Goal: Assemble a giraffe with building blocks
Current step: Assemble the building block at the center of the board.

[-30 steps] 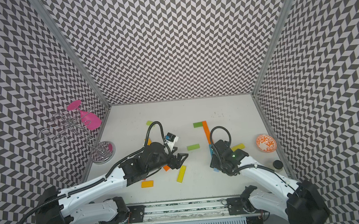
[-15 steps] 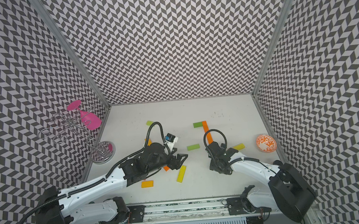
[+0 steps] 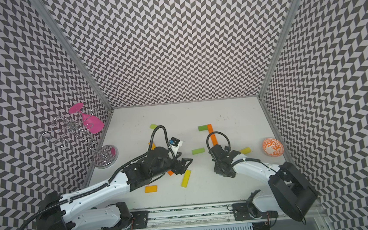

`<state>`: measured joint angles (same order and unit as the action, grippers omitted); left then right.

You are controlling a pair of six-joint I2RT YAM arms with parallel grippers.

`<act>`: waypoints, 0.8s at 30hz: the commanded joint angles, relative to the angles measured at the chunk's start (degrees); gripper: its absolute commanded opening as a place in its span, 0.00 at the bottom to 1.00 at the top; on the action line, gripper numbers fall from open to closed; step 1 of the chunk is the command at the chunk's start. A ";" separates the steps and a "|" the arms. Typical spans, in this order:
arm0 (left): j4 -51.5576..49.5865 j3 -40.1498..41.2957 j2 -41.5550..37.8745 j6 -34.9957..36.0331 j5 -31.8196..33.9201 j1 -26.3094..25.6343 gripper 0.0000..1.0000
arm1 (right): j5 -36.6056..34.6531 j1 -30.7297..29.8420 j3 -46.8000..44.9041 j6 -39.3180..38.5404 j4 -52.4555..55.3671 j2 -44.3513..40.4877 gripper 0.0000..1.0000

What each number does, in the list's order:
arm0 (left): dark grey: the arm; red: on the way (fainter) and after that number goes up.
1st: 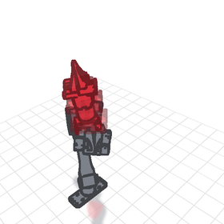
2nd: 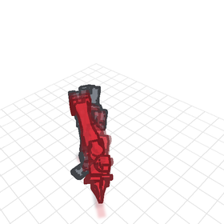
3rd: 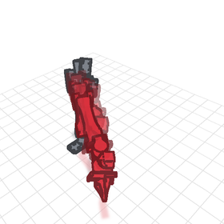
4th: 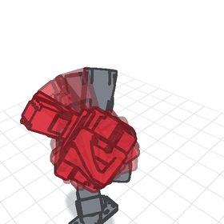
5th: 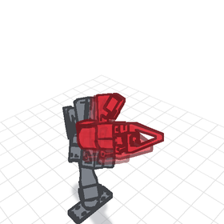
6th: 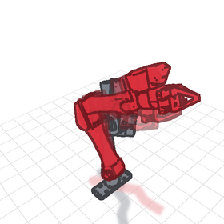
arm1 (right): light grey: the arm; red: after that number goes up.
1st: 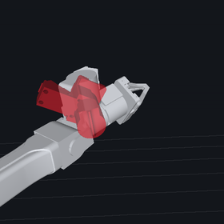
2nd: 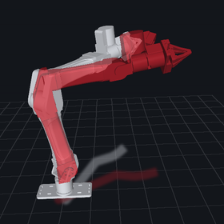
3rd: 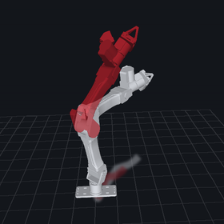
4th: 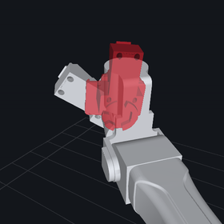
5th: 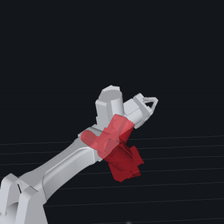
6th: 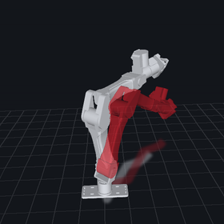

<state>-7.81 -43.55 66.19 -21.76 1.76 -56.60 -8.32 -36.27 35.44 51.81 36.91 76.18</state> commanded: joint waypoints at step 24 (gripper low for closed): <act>0.52 0.29 -1.00 -0.21 0.28 0.18 0.77 | -1.14 -0.90 2.87 -4.78 -0.92 3.65 0.29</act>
<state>-7.81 -43.51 66.19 -21.74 1.78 -56.60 -8.54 -36.60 37.43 47.55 36.84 78.61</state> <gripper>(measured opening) 0.774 0.293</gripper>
